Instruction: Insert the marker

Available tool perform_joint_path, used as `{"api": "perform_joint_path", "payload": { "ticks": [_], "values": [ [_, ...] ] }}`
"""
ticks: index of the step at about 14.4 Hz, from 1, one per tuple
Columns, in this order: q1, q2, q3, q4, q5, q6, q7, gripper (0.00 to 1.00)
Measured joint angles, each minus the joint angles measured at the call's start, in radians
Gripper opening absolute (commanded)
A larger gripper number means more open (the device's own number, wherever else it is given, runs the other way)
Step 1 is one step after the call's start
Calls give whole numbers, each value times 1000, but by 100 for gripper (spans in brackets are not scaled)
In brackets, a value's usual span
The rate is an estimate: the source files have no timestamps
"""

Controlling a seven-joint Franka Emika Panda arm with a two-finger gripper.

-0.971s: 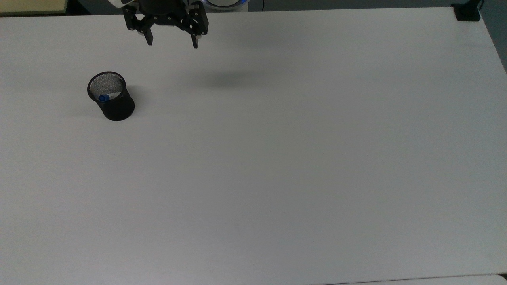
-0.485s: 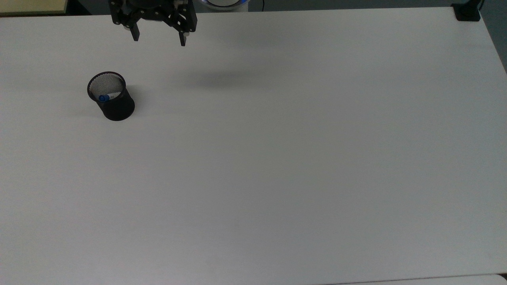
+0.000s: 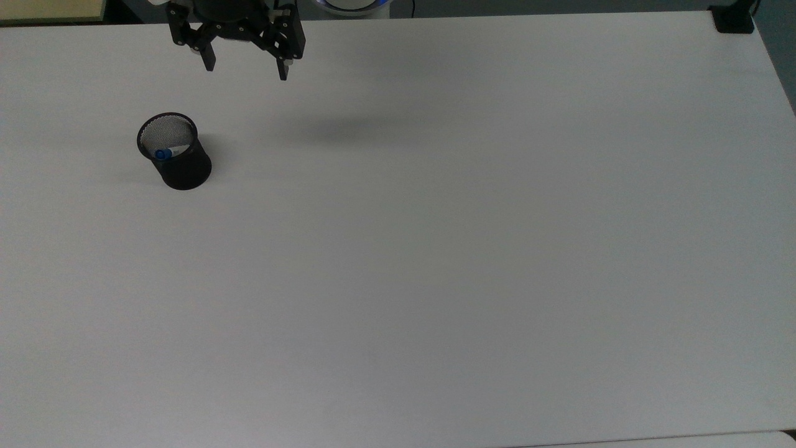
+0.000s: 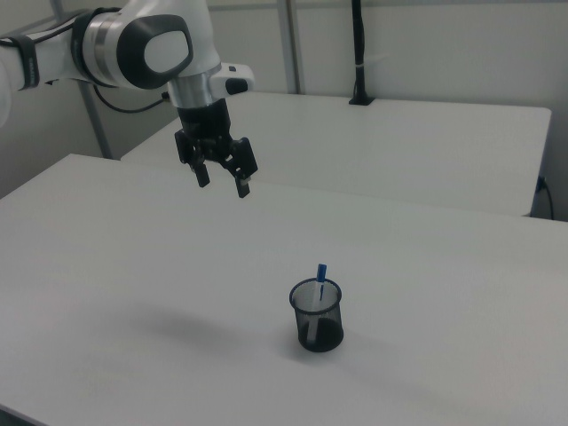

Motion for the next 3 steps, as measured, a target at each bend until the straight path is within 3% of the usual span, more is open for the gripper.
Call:
{"api": "perform_joint_path", "payload": {
  "ticks": [3],
  "values": [
    [0,2,0,6,0,0,7,100]
  ]
}}
